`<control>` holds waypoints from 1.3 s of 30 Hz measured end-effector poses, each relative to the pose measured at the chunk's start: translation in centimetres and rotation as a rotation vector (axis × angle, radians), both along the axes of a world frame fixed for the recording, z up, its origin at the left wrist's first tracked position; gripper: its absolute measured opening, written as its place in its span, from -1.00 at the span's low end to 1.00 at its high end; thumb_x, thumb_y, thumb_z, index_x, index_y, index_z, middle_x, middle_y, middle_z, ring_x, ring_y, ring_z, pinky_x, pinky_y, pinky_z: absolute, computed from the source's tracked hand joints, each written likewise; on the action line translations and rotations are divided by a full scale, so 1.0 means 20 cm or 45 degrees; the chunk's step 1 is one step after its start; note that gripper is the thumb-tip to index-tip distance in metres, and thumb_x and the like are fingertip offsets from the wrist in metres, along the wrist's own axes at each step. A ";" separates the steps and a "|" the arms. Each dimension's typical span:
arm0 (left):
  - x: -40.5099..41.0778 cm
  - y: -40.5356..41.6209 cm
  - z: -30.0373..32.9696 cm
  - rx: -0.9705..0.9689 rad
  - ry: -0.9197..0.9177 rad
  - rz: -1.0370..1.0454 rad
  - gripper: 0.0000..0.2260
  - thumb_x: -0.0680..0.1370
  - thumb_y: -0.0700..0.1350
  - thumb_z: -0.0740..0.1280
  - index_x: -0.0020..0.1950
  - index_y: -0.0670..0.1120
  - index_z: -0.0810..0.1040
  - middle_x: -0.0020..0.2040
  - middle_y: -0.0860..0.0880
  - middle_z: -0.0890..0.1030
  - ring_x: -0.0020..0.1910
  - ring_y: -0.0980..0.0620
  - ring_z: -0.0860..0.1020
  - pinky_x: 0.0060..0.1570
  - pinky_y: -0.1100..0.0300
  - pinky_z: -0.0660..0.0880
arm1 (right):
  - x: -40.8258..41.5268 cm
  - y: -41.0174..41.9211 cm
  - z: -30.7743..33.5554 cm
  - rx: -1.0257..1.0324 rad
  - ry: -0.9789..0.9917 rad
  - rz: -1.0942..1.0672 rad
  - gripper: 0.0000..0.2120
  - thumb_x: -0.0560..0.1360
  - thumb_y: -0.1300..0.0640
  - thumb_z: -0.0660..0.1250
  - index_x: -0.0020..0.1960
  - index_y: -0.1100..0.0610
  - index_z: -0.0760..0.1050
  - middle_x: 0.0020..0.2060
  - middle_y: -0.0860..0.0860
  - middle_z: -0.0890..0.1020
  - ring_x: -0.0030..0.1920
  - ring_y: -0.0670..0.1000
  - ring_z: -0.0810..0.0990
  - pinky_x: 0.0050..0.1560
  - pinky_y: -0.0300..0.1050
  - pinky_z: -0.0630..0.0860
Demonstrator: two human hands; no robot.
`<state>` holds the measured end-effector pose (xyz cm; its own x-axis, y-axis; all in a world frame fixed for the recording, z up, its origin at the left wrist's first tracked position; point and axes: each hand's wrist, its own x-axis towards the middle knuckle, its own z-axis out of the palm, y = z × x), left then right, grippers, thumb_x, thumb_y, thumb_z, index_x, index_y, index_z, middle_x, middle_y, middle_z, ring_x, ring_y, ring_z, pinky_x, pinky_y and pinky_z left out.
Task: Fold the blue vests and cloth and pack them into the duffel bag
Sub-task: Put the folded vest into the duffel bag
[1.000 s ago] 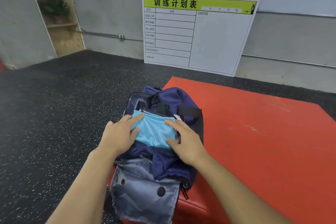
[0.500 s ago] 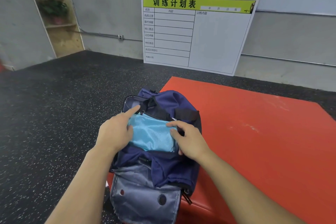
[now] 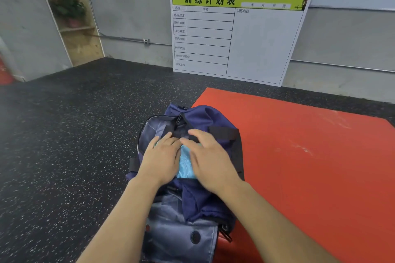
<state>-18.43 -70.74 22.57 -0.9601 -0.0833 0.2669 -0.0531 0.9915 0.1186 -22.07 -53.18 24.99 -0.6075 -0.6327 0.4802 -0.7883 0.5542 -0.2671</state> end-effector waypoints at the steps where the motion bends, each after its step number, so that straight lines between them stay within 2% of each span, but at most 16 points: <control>1: 0.00 0.00 -0.01 0.006 -0.003 0.017 -0.35 0.53 0.11 -0.20 0.47 0.00 0.43 0.45 0.02 0.49 0.55 -0.02 0.29 0.51 -0.03 0.15 | 0.00 -0.04 -0.03 0.039 -0.033 0.028 -0.55 0.60 0.17 0.20 0.49 0.12 0.44 0.48 0.14 0.40 0.46 0.15 0.39 0.44 0.07 0.41; 3: -0.01 -0.01 -0.02 0.037 -0.084 0.066 -0.37 0.57 0.11 -0.20 0.55 0.00 0.33 0.50 0.04 0.42 0.55 0.01 0.27 0.52 0.00 0.16 | -0.02 -0.07 -0.12 0.164 -0.136 0.015 -0.46 0.65 0.05 0.00 0.58 0.24 0.27 0.56 0.21 0.29 0.55 0.21 0.26 0.57 0.12 0.20; 5: -0.02 -0.02 -0.05 0.073 -0.168 0.108 -0.50 0.67 0.05 -0.08 0.62 0.02 0.18 0.57 0.05 0.30 0.57 0.04 0.20 0.54 0.01 0.12 | -0.04 -0.06 -0.20 0.209 -0.232 0.003 -0.47 0.69 0.08 0.00 0.57 0.34 0.22 0.58 0.25 0.24 0.58 0.24 0.20 0.62 0.11 0.09; 6: -0.02 -0.03 -0.06 0.087 -0.189 0.111 -0.52 0.70 0.01 -0.02 0.64 0.02 0.15 0.59 0.05 0.26 0.58 0.05 0.17 0.55 0.00 0.11 | -0.05 -0.05 -0.22 0.170 -0.288 0.000 -0.50 0.71 0.11 0.04 0.57 0.34 0.22 0.58 0.25 0.23 0.59 0.21 0.20 0.61 0.05 0.07; 8: -0.02 -0.03 -0.07 0.114 -0.219 0.107 -0.53 0.71 0.00 0.01 0.64 0.02 0.12 0.61 0.05 0.22 0.59 0.05 0.15 0.56 -0.01 0.09 | -0.05 -0.04 -0.23 0.062 -0.484 -0.034 -0.51 0.74 0.06 0.01 0.63 0.22 0.15 0.61 0.14 0.19 0.61 0.06 0.14 0.59 -0.17 0.01; 11: -0.03 -0.03 -0.06 0.191 -0.177 0.089 -0.47 0.67 0.14 -0.08 0.58 -0.01 0.31 0.57 -0.01 0.34 0.56 0.02 0.24 0.54 -0.01 0.13 | -0.05 -0.01 -0.24 -0.095 -0.609 -0.038 -0.55 0.75 0.05 -0.01 0.60 0.15 0.24 0.58 0.03 0.29 0.57 -0.07 0.20 0.48 -0.44 -0.04; 12: -0.03 -0.02 -0.05 0.226 -0.125 0.088 -0.37 0.61 0.20 -0.14 0.51 -0.05 0.42 0.51 -0.05 0.43 0.52 0.00 0.32 0.52 0.00 0.19 | -0.04 -0.01 -0.24 -0.117 -0.601 -0.027 -0.57 0.75 0.08 0.00 0.58 0.16 0.28 0.56 0.05 0.33 0.56 -0.05 0.22 0.49 -0.43 -0.05; 14: -0.02 -0.02 -0.04 0.251 -0.040 0.076 -0.22 0.52 0.26 -0.22 0.37 -0.13 0.57 0.40 -0.11 0.55 0.45 -0.06 0.43 0.48 0.02 0.28 | -0.01 0.01 -0.23 -0.052 -0.530 0.020 -0.57 0.75 0.10 0.01 0.57 0.20 0.29 0.56 0.08 0.33 0.60 0.00 0.17 0.58 -0.28 -0.08; 17: 0.00 0.00 -0.04 0.188 -0.062 0.083 -0.22 0.51 0.25 -0.25 0.43 -0.07 0.52 0.45 -0.05 0.50 0.52 -0.04 0.34 0.52 0.00 0.20 | 0.03 0.04 -0.20 0.141 -0.364 0.066 -0.51 0.74 0.08 0.02 0.63 0.21 0.13 0.63 0.09 0.13 0.65 0.04 -0.02 0.60 -0.19 -0.21; 20: 0.02 0.05 0.00 0.137 -0.024 0.129 -0.33 0.58 0.20 -0.21 0.56 0.01 0.35 0.55 0.05 0.36 0.59 0.06 0.19 0.57 -0.02 0.04 | 0.09 0.14 -0.15 0.102 -0.325 0.087 -0.44 0.73 0.05 0.07 0.66 0.18 0.00 0.66 0.04 0.00 0.65 -0.03 -0.11 0.62 -0.14 -0.19; 25: 0.03 0.31 0.14 0.160 0.195 -0.065 -0.38 0.61 0.19 -0.10 0.57 -0.06 0.34 0.53 0.00 0.39 0.56 0.03 0.26 0.54 -0.05 0.11 | 0.15 0.51 -0.03 -0.026 -0.417 0.070 -0.42 0.72 -0.05 0.10 0.67 0.02 0.00 0.63 -0.16 0.01 0.61 -0.24 -0.10 0.58 -0.28 -0.09; 29: 0.09 0.67 0.24 0.257 0.263 -0.272 -0.45 0.64 0.16 0.00 0.55 -0.06 0.36 0.52 0.00 0.41 0.54 0.01 0.31 0.51 -0.04 0.18 | 0.21 0.88 0.05 -0.057 -0.479 0.012 -0.43 0.72 -0.08 0.09 0.67 0.00 0.03 0.64 -0.14 0.07 0.60 -0.27 -0.04 0.58 -0.30 -0.07; 33: 0.18 1.07 0.27 0.369 0.241 -0.461 -0.45 0.63 0.19 0.02 0.57 -0.01 0.32 0.54 0.05 0.37 0.54 0.07 0.28 0.52 0.04 0.15 | 0.32 1.28 0.13 -0.035 -0.431 -0.145 -0.42 0.71 -0.12 0.11 0.66 -0.03 0.05 0.63 -0.14 0.11 0.60 -0.24 0.02 0.59 -0.27 -0.03; 39: 0.31 1.51 0.25 0.406 0.164 -0.639 -0.44 0.63 0.22 0.01 0.57 0.02 0.34 0.52 0.04 0.40 0.52 0.05 0.33 0.51 0.04 0.21 | 0.55 1.83 0.19 -0.109 -0.403 -0.335 -0.44 0.70 -0.08 0.17 0.65 -0.05 0.10 0.53 -0.21 0.22 0.50 -0.34 0.10 0.44 -0.51 -0.07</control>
<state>-12.25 -40.45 27.65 -0.8647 0.2762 0.4196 0.4461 0.8063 0.3885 -11.05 -16.51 28.85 -0.8692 -0.4021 0.2878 -0.4943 0.6911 -0.5273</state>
